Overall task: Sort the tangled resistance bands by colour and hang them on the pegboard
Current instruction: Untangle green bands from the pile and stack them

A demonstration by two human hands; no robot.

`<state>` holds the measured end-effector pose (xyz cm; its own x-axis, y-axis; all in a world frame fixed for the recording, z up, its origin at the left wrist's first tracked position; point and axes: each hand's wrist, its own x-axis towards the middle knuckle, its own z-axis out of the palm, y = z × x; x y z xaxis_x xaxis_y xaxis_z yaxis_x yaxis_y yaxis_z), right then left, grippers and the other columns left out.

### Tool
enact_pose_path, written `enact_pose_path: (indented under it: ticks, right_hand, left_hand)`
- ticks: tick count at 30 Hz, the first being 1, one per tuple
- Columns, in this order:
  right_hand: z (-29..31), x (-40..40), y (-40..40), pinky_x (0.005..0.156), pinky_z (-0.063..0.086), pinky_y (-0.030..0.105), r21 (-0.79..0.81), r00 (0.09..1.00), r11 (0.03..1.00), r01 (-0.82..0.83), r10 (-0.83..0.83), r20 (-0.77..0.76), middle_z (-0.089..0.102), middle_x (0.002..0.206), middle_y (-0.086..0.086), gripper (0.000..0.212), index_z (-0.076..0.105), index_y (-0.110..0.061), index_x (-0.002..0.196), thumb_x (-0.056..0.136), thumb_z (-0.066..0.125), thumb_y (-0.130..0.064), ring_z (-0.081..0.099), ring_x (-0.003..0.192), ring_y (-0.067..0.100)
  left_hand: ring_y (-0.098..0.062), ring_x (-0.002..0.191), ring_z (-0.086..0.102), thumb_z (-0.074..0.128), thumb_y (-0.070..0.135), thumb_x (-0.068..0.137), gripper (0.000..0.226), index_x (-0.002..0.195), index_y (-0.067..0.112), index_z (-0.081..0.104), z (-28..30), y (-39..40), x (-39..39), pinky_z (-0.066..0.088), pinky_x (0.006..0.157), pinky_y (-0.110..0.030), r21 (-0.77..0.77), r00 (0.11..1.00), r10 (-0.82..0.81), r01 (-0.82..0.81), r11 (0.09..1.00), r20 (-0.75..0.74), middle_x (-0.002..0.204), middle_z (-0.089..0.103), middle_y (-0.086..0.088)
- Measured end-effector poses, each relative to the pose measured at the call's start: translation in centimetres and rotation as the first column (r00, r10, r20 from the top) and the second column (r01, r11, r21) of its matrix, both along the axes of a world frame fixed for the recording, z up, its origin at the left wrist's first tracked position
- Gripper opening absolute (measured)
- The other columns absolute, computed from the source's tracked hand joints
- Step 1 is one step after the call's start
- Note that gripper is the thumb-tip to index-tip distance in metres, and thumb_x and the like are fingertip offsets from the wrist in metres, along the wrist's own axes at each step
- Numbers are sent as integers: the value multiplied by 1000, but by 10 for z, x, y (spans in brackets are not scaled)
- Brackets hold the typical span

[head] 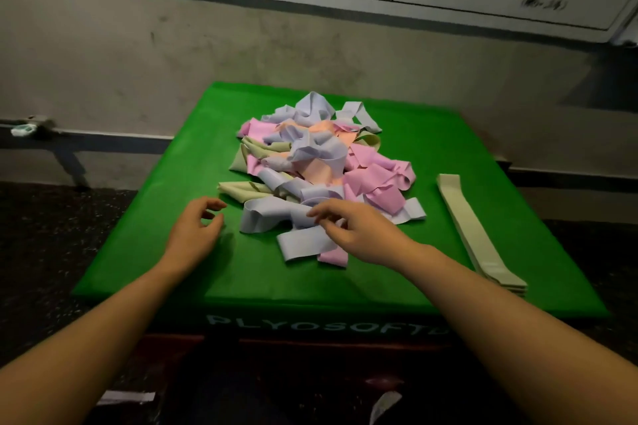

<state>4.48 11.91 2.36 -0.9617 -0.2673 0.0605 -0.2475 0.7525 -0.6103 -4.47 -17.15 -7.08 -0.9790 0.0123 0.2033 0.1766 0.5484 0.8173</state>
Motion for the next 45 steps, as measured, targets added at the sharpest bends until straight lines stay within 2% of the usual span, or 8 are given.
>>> enact_pose_path:
  ticks: [6, 12, 20, 27, 33, 37, 41, 45]
  right_hand:
    - [-1, -56, -66, 92, 51, 30, -60, 997, 995, -75, 75, 12, 69, 112, -8, 35, 65, -24, 120, 96, 49, -7, 62, 105, 8]
    - [-8, -115, -124, 100, 48, 31, -5, 986, 992, -126, 126, 105, 68, 125, 1, 48, 67, -18, 122, 89, 42, 5, 62, 113, 15]
    - [-41, -171, -117, 101, 45, 37, 301, 983, 948, 106, -145, 110, 59, 130, 8, 47, 64, -25, 128, 81, 64, -21, 54, 118, 29]
    - [-41, -161, -124, 78, 37, 34, 538, 999, 843, 8, -24, 24, 53, 103, 9, 25, 70, -22, 101, 81, 65, -36, 40, 93, 26]
    - [-21, -130, -122, 63, 32, 31, 273, 996, 961, -49, 69, -62, 56, 80, 2, 13, 51, -20, 90, 90, 63, -25, 52, 78, 25]
    - [-3, -115, -125, 65, 44, 37, 48, 995, 997, -56, 60, -84, 62, 81, 2, 16, 47, -23, 95, 90, 63, -23, 56, 75, 27]
    - [21, -105, -125, 80, 58, 50, -288, 998, 957, -41, 50, 24, 71, 88, 9, 19, 55, -23, 104, 90, 65, -16, 70, 81, 25]
    - [44, -89, -118, 87, 58, 43, -421, 995, 906, -30, 66, 73, 72, 99, 12, 20, 61, -15, 110, 91, 66, -13, 72, 91, 23]
  left_hand:
    - [-15, 65, 52, 60, 6, 89, 22, 98, 26, 62, -10, -5, -11, 45, 66, -36, -56, 998, 61, -62, 997, -22, 78, 58, 3]
    - [-14, 67, 58, 65, 17, 90, 10, 99, 22, 62, -14, 0, -3, 51, 67, -36, -74, 992, 75, -83, 994, -105, 89, 65, 3]
    - [-10, 64, 57, 67, 25, 88, 9, 94, 26, 60, -13, 0, -2, 50, 62, -38, -63, 988, 100, -108, 992, -118, 83, 60, 9]
    - [-11, 61, 56, 69, 33, 88, 18, 101, 27, 58, -10, 0, 1, 51, 60, -40, -46, 990, 116, -120, 992, -85, 75, 56, 9]
    - [-13, 62, 56, 68, 45, 87, 34, 105, 31, 43, -4, -1, 4, 48, 56, -39, -17, 996, 94, -94, 995, -2, 76, 54, 10]
    - [-14, 77, 60, 69, 31, 90, 31, 105, 29, 42, 10, 3, 9, 53, 70, -43, 309, 996, 79, -86, 947, 35, 98, 58, 8]
    - [-17, 88, 58, 74, 41, 83, 35, 101, 28, 47, 35, 13, 15, 49, 75, -34, 592, 997, 31, -67, 803, 71, 106, 57, -3]
    - [-11, 80, 60, 59, 8, 97, 20, 106, 24, 52, 65, 30, 25, 50, 71, -23, 678, 997, 80, -54, 733, -7, 99, 63, -5]
